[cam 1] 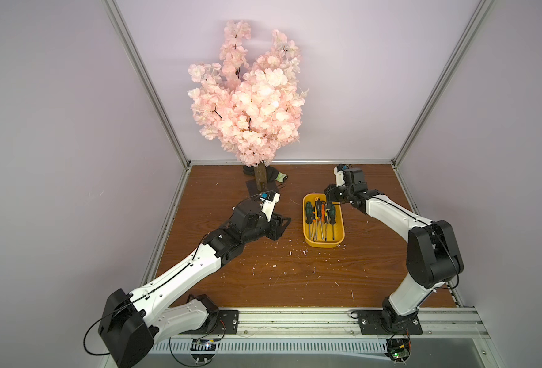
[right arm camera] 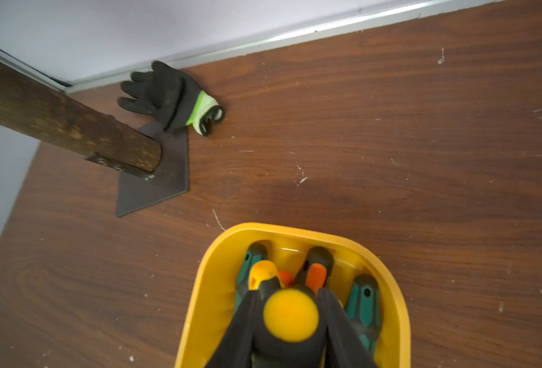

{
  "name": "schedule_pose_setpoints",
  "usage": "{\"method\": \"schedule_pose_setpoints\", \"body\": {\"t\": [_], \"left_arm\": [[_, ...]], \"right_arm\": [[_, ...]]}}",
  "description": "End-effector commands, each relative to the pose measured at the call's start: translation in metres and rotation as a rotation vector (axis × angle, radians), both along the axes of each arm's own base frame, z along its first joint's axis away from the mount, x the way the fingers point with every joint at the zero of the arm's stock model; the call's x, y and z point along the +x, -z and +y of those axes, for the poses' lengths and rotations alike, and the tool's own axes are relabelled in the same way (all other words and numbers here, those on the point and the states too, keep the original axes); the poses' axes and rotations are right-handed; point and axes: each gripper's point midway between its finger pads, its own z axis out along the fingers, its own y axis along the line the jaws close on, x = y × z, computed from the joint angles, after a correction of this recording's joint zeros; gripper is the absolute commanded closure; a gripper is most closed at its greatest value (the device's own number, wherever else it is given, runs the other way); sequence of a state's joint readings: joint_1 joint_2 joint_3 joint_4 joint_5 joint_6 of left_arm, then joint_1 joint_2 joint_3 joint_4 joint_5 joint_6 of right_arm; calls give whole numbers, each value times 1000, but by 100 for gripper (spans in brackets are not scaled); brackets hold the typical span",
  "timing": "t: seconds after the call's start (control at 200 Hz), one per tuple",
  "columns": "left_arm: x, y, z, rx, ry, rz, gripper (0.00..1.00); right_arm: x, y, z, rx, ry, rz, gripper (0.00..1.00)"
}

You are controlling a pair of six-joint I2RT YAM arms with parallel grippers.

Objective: Put the screwdriver on the desktop into the storage box
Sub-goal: Place the screwdriver in the storage box.

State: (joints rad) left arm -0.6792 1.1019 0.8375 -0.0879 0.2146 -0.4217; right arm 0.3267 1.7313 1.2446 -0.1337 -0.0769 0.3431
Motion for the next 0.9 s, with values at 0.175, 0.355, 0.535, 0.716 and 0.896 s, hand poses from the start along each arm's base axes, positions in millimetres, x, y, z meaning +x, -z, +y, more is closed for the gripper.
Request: {"method": "schedule_pose_setpoints", "body": {"t": [0.175, 0.355, 0.535, 0.716, 0.896], "left_arm": [[10, -4, 11, 10, -74, -2, 50], [14, -1, 16, 19, -96, 4, 49], [20, 0, 19, 25, -121, 1, 43], [32, -1, 26, 49, -167, -9, 41], [61, -3, 66, 57, -329, -19, 28]], "right_arm": [[3, 25, -3, -64, 3, 49, 78], [3, 24, -1, -68, -8, 63, 64], [4, 1, -3, -65, -7, 22, 52], [2, -29, -7, -67, 0, -40, 51], [-7, -63, -23, -86, 51, -155, 49]]}}
